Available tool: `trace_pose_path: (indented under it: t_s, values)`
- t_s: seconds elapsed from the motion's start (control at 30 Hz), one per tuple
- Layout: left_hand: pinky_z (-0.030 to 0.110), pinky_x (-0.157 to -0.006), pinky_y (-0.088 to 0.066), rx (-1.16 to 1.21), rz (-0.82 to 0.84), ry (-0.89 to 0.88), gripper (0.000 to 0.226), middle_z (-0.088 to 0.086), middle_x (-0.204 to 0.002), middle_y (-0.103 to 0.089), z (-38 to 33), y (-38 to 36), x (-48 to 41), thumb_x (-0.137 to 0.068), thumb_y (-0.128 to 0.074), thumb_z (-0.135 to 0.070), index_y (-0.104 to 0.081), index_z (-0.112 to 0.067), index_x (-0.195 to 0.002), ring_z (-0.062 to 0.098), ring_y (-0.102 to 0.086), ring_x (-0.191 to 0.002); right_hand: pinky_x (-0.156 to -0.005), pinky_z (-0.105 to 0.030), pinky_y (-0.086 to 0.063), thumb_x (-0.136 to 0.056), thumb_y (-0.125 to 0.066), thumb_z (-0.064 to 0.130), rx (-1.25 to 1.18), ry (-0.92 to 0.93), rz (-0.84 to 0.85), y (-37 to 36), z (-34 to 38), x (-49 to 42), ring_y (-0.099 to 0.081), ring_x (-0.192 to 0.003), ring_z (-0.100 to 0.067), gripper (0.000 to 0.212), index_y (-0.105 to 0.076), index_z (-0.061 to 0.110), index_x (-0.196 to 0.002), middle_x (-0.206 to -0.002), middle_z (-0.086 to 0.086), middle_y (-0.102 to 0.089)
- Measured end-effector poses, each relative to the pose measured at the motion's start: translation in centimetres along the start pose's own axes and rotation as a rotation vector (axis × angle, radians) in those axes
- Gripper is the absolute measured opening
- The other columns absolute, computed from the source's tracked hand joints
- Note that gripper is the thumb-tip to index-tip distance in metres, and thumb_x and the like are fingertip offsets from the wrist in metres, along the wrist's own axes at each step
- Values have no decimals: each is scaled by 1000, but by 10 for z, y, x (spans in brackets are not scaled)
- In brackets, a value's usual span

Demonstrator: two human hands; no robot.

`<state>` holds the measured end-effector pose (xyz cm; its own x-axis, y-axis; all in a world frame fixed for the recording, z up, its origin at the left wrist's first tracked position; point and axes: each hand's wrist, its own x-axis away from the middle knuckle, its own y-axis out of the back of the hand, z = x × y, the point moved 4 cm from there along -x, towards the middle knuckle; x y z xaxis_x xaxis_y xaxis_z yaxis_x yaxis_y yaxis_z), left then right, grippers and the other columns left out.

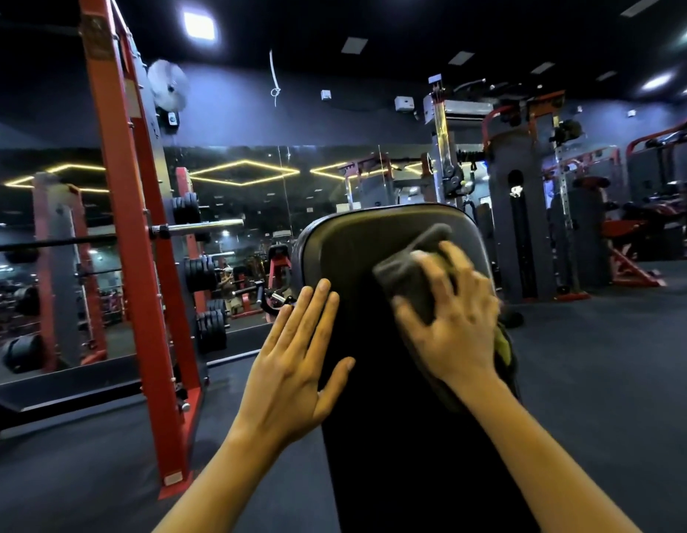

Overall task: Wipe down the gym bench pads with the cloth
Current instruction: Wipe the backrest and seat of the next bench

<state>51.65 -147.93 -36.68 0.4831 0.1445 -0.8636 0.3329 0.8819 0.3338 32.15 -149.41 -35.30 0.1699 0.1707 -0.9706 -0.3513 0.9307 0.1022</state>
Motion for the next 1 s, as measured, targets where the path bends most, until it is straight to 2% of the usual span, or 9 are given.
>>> trace_pose_path:
  t_s: [0.13, 0.33, 0.4, 0.53, 0.73, 0.8, 0.9, 0.93, 1.0]
  values:
    - [34, -119, -11, 37, 6, 14, 65, 11, -156, -18, -3, -2, 3, -96, -35, -42, -21, -5, -147, 21, -13, -146, -98, -58, -30, -91, -42, 53, -31, -555, 24, -2, -19, -31, -33, -125, -42, 56, -33, 30, -141, -151, -10, -25]
    - [35, -119, -10, 45, -10, 16, 66, 10, -156, -15, -4, -4, 4, -96, -35, -41, -18, -4, -147, 21, -11, -146, -88, -49, -37, -83, -46, 56, 6, 138, 9, -4, 27, 21, -45, -114, -36, 57, -41, 35, -135, -146, -6, -39]
    - [34, -119, -9, 33, -12, 14, 66, 11, -156, -16, -4, -3, 8, -96, -36, -41, -19, -4, -147, 21, -11, -146, -87, -51, -39, -82, -47, 57, 7, 33, -3, 0, -9, 27, -46, -114, -37, 56, -41, 34, -133, -145, -9, -41]
    - [35, -119, -9, 40, -2, 18, 65, 11, -155, -15, -9, -6, 13, -96, -36, -41, -20, -2, -146, 22, -11, -146, -94, -58, -33, -83, -39, 56, -48, -589, -11, -1, -41, 8, -37, -121, -41, 61, -36, 28, -137, -147, -12, -31]
    - [34, -119, -8, 14, 29, -79, 62, 14, -153, -21, -19, -8, 17, -94, -41, -35, -27, 0, -144, 21, -10, -146, -91, -52, -36, -85, -48, 54, 26, 164, 41, -2, 1, 87, -46, -116, -39, 55, -40, 31, -135, -147, -8, -33]
    - [33, -119, -9, 22, 45, -122, 61, 14, -152, -24, -24, -9, 21, -94, -43, -34, -31, 1, -142, 22, -13, -145, -90, -55, -38, -84, -49, 54, -4, 47, 42, 3, -33, 98, -45, -118, -39, 56, -41, 29, -133, -145, -10, -34]
    - [38, -119, -10, -26, 78, -188, 60, 14, -150, -28, -37, -15, 26, -93, -45, -35, -36, 0, -141, 24, -19, -143, -91, -64, -37, -83, -37, 59, -105, -566, -11, 3, -66, 83, -39, -119, -41, 64, -37, 24, -137, -145, -15, -34]
    - [41, -119, -8, -51, 88, -199, 60, 14, -150, -29, -42, -18, 26, -93, -44, -36, -37, -1, -141, 24, -20, -142, -91, -64, -37, -83, -35, 59, -73, -636, -12, 4, -60, 83, -39, -119, -42, 65, -35, 24, -138, -145, -15, -34]
    - [44, -118, -3, -84, 100, -199, 62, 15, -150, -29, -47, -23, 25, -92, -44, -37, -37, -2, -142, 24, -20, -142, -92, -58, -36, -86, -40, 55, 4, -417, -14, 4, -34, 95, -41, -118, -42, 60, -34, 25, -138, -146, -16, -35]
